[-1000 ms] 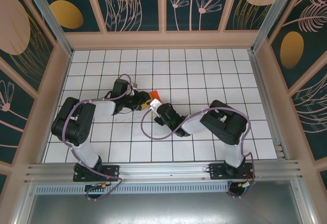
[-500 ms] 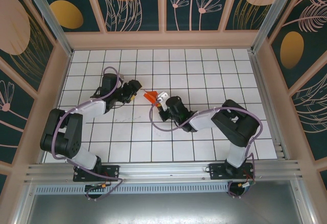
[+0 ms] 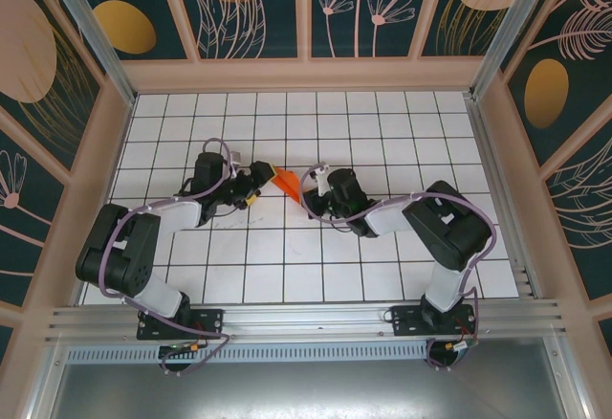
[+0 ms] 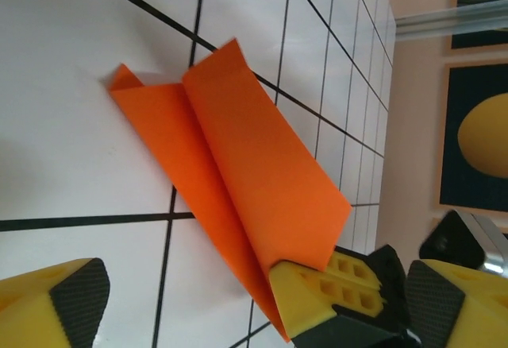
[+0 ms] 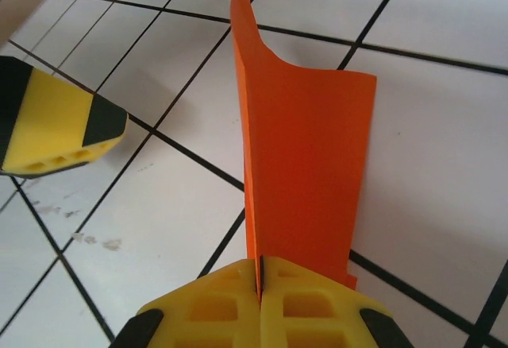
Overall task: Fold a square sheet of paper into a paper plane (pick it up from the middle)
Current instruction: Fold the wing for the fifth time at the center of the table.
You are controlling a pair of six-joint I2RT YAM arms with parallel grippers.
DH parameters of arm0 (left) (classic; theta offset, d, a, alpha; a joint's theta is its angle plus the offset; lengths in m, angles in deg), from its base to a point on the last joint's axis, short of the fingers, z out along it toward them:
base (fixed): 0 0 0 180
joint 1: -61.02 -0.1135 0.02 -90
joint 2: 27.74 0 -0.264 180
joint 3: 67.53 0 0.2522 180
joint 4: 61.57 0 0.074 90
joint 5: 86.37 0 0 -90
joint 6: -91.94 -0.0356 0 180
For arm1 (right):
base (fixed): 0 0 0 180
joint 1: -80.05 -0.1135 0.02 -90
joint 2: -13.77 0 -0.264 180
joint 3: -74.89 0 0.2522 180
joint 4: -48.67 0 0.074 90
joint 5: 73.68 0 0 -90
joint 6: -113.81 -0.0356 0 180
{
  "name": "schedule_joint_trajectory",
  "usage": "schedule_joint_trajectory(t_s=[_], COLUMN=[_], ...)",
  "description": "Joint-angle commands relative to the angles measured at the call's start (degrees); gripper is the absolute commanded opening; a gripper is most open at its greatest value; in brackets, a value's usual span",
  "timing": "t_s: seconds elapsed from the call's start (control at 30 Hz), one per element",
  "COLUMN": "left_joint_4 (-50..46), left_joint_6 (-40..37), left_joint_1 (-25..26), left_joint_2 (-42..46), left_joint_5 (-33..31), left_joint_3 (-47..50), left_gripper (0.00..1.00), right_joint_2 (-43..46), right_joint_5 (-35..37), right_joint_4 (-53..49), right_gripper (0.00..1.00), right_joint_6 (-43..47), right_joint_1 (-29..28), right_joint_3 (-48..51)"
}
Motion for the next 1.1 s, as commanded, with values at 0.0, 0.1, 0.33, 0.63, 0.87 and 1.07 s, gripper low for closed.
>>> schedule_joint_trajectory(t_s=[0.0,0.1,0.33,0.63,0.87,1.07], left_joint_4=[4.0,5.3,9.4,12.0,12.8,14.0], left_joint_6=[-1.8,-1.9,-0.2,1.3,1.7,2.4], left_joint_1=[0.9,1.6,2.9,4.0,4.8,5.1], left_joint_2=[0.2,0.0,-1.6,-3.8,-5.4,-6.6], left_joint_5=[2.3,3.2,5.1,6.3,6.9,7.3], left_joint_3=[0.7,0.6,0.9,0.9,1.0,0.8], left_gripper=[0.98,0.98,0.99,0.98,0.98,0.98], right_joint_2=[1.1,0.4,-2.0,-4.6,-6.0,-6.7], right_joint_5=[-6.0,-7.6,-10.0,-12.4,-13.8,-14.3], right_joint_4=[3.1,4.0,5.0,3.2,2.2,0.8], right_gripper=[0.00,0.00,0.00,0.00,0.00,0.00], right_joint_6=[-6.7,-9.0,-12.0,-12.3,-12.1,-11.9], right_joint_1=[0.9,1.5,1.9,1.8,1.8,1.8], right_joint_3=[0.8,1.0,0.8,-0.6,-1.5,-2.1])
